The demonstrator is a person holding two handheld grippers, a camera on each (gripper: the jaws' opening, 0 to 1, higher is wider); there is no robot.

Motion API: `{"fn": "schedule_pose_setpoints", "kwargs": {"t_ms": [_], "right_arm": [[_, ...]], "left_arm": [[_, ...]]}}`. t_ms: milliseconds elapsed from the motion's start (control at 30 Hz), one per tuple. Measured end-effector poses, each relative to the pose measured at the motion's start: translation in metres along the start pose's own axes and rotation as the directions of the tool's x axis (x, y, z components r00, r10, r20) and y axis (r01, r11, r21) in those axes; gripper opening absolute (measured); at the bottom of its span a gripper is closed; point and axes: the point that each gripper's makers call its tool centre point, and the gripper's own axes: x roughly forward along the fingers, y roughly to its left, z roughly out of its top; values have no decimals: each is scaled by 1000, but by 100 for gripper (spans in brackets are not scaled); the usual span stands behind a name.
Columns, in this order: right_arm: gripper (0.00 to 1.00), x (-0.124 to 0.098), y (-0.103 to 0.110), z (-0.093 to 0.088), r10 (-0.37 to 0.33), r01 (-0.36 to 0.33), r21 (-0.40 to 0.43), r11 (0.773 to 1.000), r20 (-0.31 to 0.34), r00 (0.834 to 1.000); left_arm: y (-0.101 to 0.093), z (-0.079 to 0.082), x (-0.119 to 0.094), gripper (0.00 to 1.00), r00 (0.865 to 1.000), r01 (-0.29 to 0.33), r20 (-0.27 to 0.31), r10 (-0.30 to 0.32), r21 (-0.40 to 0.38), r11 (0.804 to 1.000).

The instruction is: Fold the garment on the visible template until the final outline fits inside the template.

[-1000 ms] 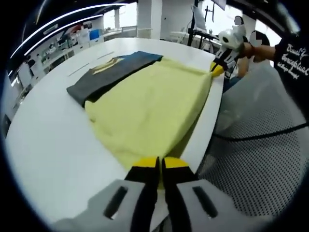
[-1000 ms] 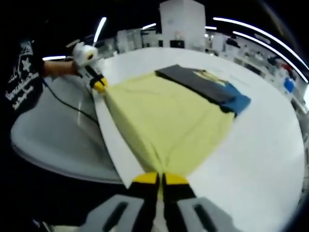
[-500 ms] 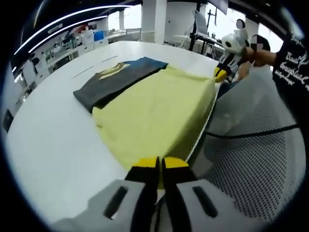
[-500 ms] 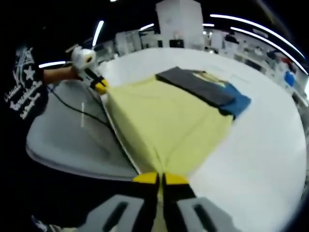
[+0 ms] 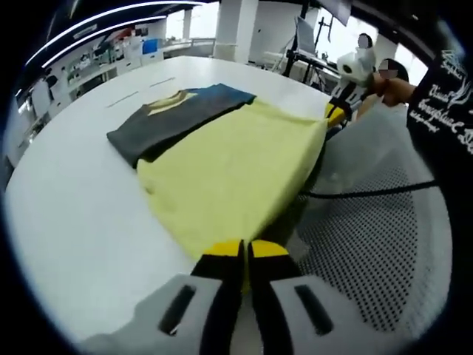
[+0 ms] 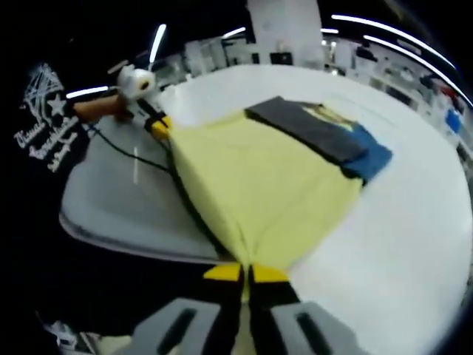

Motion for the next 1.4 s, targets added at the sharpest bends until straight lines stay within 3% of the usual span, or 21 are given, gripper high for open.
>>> {"fn": "schedule_pose_setpoints", "kwargs": {"t_ms": [267,600,867,1267,1400], "right_arm": [[0,-9,-12,11,-38,37,-53,998,-6,999],[0,-19,-41,40,-111,113,-106,988,23,994],[0,-29,-69,72,-175,183,-148,972,63,982],[0,-35,-109,113,-253,274,-177,945,132,959],[0,-35,-118,124,-271,294,-185,938,141,952]], "left_arm": [[7,21,-8,0,999,14,34,-15,32,999],[31,55,-14,0,998,-30,60,24,99,995],[52,86,-19,0,995,-47,93,35,133,990],[93,132,-21,0,981,-144,157,117,172,975],[94,143,-18,0,978,-154,166,128,155,976]]}}
